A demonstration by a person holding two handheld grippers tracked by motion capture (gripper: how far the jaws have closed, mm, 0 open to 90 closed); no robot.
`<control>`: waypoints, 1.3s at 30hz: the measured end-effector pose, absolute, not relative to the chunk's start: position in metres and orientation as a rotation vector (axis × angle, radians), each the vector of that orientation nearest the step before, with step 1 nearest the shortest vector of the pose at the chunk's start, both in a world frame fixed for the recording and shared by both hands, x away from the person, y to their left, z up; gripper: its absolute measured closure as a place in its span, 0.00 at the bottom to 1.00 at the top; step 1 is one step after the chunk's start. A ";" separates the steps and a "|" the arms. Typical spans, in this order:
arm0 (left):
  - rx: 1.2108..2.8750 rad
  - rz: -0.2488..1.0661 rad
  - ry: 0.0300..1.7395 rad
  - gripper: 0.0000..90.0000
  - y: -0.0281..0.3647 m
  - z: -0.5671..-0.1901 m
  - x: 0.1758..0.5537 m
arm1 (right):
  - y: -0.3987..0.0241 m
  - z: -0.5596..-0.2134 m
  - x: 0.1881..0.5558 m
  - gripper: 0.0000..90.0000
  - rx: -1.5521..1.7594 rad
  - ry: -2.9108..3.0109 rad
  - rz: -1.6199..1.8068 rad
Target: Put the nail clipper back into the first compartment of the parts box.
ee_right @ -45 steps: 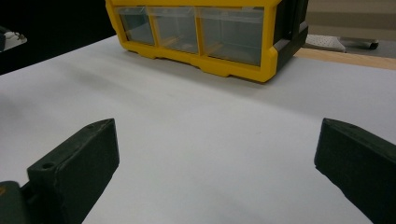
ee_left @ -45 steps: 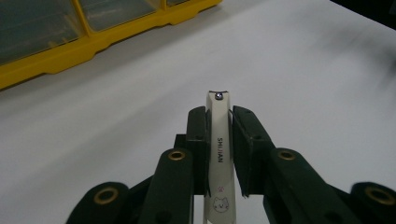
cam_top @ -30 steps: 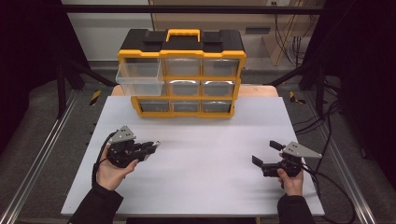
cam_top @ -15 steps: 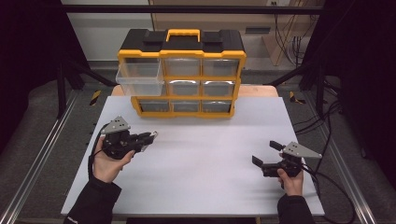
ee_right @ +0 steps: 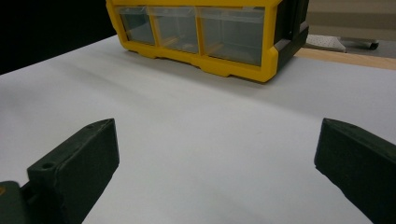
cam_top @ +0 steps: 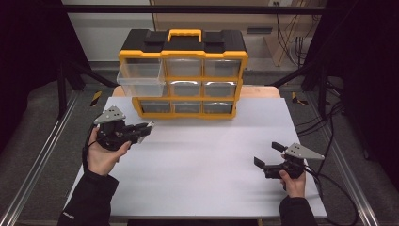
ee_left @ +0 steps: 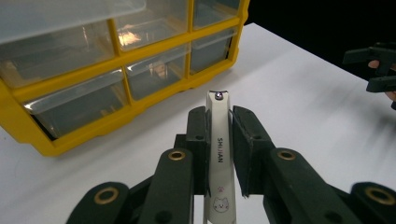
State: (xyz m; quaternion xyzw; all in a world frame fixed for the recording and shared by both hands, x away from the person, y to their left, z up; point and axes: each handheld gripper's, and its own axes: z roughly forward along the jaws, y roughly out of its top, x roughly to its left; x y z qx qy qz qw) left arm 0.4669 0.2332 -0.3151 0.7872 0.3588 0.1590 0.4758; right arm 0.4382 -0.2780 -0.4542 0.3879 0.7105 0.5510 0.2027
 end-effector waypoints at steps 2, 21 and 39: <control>1.917 0.394 0.878 0.85 0.233 -0.312 0.468 | -0.278 -0.454 0.438 0.01 1.083 1.983 1.536; 1.892 0.440 0.877 0.85 0.238 -0.277 0.480 | -0.278 -0.454 0.438 0.01 1.082 1.986 1.537; 1.872 0.481 0.874 0.85 0.238 -0.241 0.490 | -0.278 -0.454 0.438 0.01 1.079 1.982 1.538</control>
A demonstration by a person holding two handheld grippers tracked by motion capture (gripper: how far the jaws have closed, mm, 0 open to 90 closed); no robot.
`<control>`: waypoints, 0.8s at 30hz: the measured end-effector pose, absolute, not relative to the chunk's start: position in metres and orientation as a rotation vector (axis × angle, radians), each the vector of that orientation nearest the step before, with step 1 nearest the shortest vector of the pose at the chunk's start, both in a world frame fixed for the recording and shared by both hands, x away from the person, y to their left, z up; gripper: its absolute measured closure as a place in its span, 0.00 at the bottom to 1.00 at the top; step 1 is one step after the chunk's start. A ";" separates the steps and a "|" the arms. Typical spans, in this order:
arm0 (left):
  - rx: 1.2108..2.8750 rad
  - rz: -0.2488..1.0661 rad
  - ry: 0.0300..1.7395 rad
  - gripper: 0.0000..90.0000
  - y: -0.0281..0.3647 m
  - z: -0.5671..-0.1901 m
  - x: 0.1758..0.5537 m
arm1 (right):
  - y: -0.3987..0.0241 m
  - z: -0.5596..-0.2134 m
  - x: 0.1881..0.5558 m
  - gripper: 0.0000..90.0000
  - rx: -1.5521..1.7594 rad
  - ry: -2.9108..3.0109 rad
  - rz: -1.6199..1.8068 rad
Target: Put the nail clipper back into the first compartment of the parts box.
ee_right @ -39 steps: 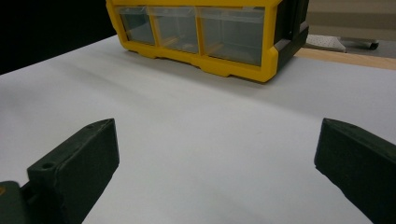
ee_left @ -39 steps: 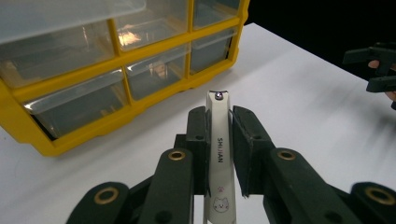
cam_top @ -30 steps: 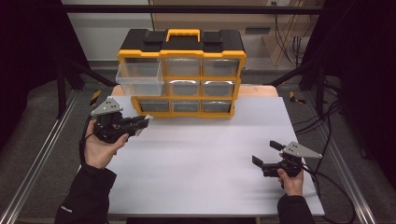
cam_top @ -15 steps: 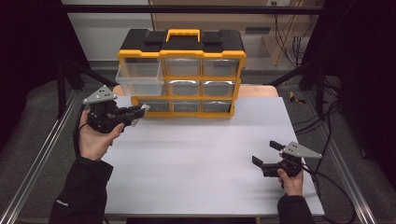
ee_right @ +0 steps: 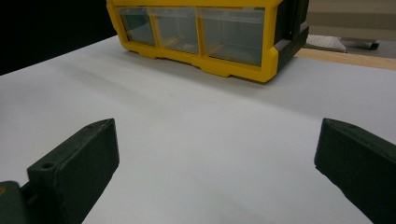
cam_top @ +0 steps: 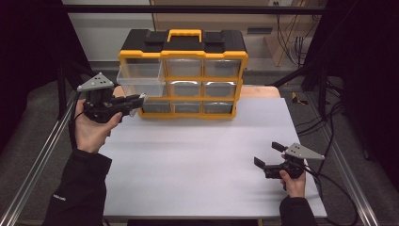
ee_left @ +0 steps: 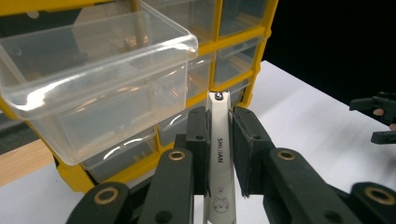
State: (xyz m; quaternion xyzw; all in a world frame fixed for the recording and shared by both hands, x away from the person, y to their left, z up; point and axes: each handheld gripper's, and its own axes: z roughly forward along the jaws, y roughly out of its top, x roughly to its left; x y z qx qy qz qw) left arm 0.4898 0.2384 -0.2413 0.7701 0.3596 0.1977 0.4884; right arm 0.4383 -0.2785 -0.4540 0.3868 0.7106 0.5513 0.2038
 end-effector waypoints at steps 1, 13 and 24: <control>1.869 0.483 0.875 0.85 0.238 -0.239 0.490 | -0.278 -0.454 0.438 0.01 1.079 1.983 1.538; 1.855 0.520 0.877 0.85 0.239 -0.216 0.496 | -0.278 -0.454 0.438 0.01 1.078 1.982 1.540; 1.853 0.534 0.901 0.85 0.237 -0.208 0.513 | -0.278 -0.454 0.438 0.01 1.080 1.988 1.539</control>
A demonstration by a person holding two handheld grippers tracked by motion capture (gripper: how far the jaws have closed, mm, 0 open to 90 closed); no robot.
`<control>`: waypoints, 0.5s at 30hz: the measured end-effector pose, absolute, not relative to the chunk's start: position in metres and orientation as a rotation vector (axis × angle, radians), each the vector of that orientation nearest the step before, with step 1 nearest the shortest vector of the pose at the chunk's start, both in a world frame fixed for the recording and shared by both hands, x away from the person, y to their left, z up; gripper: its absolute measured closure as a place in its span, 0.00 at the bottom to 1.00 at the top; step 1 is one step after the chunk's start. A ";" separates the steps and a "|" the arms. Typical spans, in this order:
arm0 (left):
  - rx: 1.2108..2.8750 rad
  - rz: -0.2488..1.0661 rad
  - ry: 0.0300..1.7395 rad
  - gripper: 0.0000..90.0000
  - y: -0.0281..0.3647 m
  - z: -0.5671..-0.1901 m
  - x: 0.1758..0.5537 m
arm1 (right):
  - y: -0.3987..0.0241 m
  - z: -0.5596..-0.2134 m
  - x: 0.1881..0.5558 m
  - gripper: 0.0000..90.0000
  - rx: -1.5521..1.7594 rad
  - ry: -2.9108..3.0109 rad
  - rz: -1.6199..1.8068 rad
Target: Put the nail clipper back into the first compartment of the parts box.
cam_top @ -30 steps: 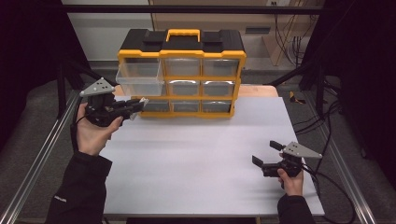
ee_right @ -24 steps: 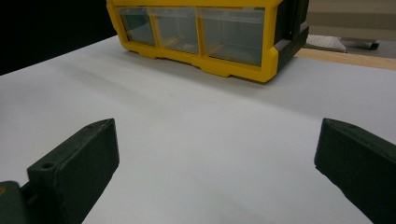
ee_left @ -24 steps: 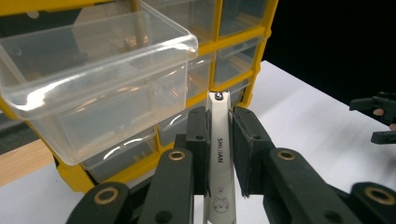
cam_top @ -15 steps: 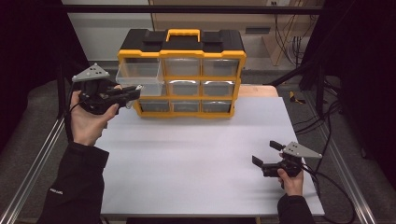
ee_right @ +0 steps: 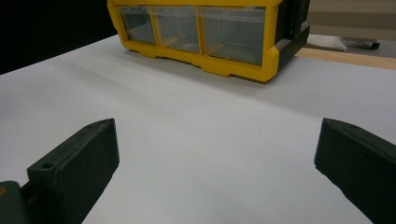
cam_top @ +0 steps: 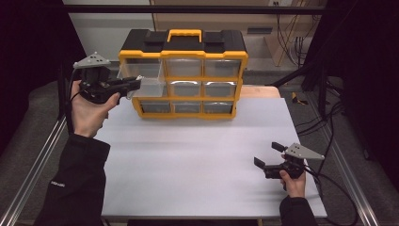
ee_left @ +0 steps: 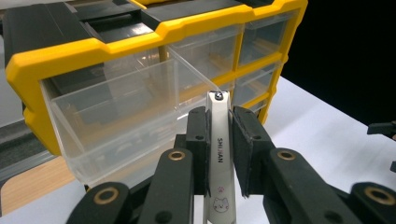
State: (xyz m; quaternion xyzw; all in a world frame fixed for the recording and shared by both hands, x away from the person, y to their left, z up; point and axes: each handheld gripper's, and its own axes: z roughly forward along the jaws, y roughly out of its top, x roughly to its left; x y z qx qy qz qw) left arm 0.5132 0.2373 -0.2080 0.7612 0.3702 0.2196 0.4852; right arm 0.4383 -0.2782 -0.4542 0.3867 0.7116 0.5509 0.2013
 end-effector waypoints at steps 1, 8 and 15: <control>1.854 0.535 0.903 0.85 0.237 -0.207 0.515 | -0.278 -0.454 0.438 0.01 1.080 1.988 1.539; 1.836 0.540 0.931 0.85 0.241 -0.200 0.526 | -0.278 -0.455 0.439 0.01 1.071 1.986 1.533; 1.824 0.534 0.947 0.85 0.241 -0.196 0.537 | -0.278 -0.454 0.438 0.01 1.080 1.989 1.539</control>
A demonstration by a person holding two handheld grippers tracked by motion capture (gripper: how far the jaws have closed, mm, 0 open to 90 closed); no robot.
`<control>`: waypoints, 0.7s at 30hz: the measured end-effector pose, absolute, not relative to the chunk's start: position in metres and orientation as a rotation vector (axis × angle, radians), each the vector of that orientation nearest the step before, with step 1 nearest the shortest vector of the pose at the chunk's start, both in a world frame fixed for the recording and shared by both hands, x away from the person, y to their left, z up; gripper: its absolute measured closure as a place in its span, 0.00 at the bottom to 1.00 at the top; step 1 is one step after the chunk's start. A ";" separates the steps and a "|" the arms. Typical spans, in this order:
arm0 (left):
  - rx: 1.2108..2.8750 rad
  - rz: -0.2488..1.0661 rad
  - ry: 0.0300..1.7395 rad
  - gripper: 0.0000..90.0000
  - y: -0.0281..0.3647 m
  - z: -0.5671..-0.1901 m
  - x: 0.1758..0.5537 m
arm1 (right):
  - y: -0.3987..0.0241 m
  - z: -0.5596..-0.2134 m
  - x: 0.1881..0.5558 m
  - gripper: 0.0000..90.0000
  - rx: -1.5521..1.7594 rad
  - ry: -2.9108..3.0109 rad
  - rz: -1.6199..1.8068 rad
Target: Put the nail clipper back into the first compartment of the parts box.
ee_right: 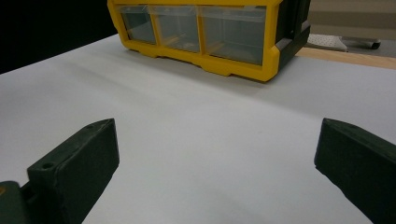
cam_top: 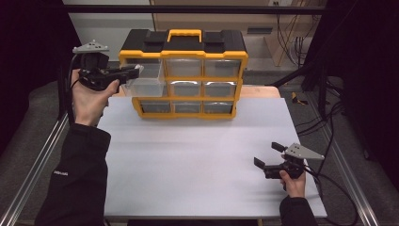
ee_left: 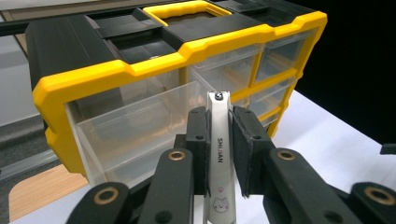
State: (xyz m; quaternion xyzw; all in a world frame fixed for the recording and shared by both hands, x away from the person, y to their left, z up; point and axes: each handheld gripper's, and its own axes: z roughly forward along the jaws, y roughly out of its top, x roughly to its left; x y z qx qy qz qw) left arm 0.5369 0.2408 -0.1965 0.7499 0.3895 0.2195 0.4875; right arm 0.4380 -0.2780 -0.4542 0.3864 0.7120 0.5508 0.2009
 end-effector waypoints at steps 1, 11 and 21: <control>1.824 0.534 0.951 0.85 0.241 -0.196 0.538 | -0.278 -0.454 0.438 0.01 1.080 1.989 1.539; 1.828 0.552 0.982 0.85 0.239 -0.192 0.556 | -0.278 -0.454 0.438 0.01 1.079 1.986 1.539; 1.832 0.556 1.003 0.85 0.237 -0.189 0.572 | -0.278 -0.454 0.438 0.01 1.078 1.986 1.543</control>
